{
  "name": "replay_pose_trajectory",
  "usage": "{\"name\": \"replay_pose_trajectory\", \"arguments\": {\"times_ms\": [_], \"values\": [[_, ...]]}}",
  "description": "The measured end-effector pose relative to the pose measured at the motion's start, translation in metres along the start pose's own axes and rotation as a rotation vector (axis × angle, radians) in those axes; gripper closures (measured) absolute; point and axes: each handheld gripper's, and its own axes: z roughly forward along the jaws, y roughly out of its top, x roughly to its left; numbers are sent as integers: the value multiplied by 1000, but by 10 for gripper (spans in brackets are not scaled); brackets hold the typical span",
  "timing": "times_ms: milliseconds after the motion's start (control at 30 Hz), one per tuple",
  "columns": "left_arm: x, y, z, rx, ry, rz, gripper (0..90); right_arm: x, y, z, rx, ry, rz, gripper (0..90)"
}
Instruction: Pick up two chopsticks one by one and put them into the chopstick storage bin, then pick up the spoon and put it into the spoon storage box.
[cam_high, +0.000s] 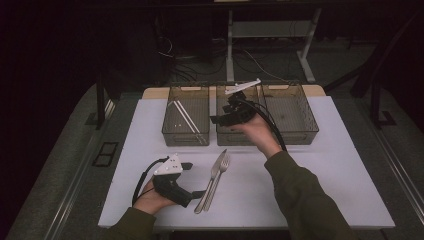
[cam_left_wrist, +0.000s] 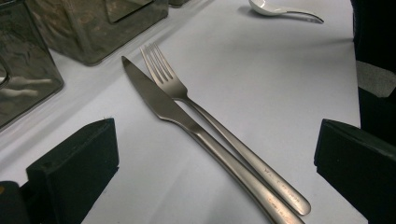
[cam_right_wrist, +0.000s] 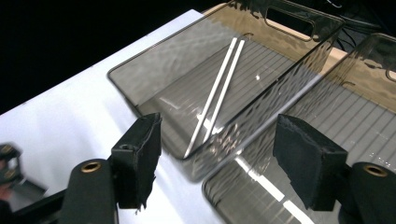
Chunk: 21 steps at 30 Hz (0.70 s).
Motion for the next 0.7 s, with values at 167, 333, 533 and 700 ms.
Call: {"name": "replay_pose_trajectory", "arguments": {"times_ms": [167,333,533,700], "values": [[-1,-1,0,0,0,-6,0,2,-13,-19,-15,9,-16,316],[-1,-1,1,2,5,-7,0,7,-26,-42,-22,19,-43,310],[0,-1,-1,2,9,-6,0,12,-45,-65,-58,34,-50,299],[0,-2,-1,0,12,-11,0,11,-61,-81,-75,47,-42,295]]}}
